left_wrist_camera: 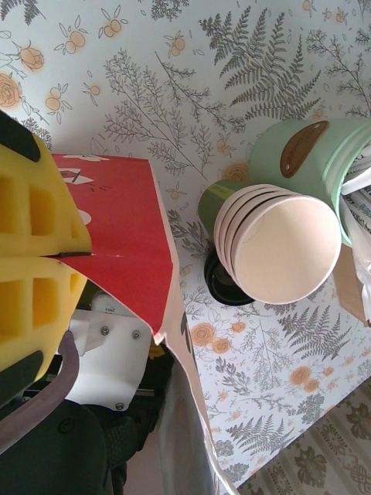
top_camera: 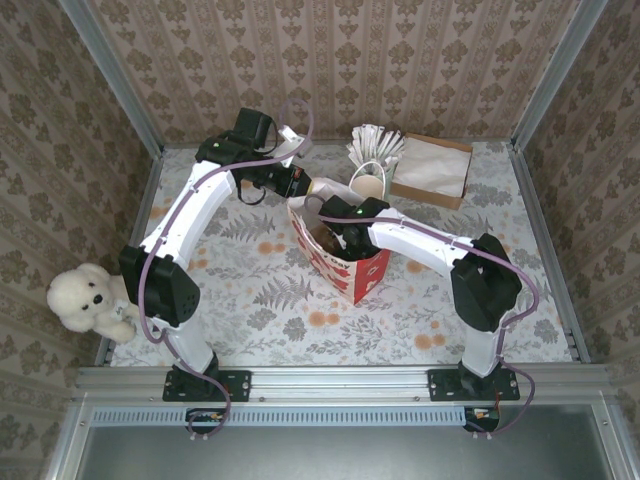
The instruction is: Pack the takeout coffee
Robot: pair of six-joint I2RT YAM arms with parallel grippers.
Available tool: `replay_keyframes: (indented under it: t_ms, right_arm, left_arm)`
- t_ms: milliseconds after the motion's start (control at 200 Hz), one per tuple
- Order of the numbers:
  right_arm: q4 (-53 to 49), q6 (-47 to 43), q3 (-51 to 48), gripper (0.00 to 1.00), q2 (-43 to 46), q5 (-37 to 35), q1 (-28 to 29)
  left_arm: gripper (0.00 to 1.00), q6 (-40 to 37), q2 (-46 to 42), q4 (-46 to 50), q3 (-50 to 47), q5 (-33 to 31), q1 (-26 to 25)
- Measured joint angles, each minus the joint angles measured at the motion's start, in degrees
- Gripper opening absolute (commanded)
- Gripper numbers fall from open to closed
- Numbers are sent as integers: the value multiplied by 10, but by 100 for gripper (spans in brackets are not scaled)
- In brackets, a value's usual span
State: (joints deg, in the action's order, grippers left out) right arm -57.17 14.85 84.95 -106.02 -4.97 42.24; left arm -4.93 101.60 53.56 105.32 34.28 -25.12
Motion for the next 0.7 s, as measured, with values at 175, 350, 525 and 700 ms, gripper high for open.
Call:
replay_keyframes:
  t_ms: [175,350,525,700]
  right_arm:
    - [14,0,-10,62,5,0,0]
    - [18,0,-11,61,7,0,0]
    - [19,0,-12,60,8,0,0]
    - [20,-1,-11,59,8,0,-1]
  left_arm:
    - [0,2,0,0,0,0,0]
    - [0,3,0,0,-1,0,0]
    - [0,7,0,-3,-3,0,0]
    - [0,9,0,-4,-3,0,0]
